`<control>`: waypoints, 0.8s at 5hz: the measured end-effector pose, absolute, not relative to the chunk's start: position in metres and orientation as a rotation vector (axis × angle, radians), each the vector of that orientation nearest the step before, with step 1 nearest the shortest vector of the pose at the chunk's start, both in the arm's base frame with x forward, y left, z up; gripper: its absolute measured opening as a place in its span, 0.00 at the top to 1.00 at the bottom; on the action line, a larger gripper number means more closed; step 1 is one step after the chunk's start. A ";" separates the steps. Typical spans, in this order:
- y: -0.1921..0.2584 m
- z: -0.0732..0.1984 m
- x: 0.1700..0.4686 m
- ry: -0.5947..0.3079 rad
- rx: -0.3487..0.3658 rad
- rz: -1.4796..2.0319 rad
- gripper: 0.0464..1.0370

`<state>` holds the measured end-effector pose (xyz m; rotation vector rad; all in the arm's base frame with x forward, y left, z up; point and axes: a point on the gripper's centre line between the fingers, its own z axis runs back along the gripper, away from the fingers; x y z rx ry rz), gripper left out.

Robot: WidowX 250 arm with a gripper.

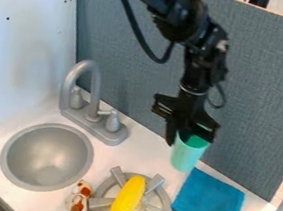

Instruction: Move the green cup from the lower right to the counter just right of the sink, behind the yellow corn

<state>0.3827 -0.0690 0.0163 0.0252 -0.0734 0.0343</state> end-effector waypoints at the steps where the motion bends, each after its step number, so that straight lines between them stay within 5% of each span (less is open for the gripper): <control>1: -0.040 0.001 0.389 -0.075 0.033 0.164 0.94; 4: 0.004 -0.030 0.408 -0.056 -0.004 0.413 0.94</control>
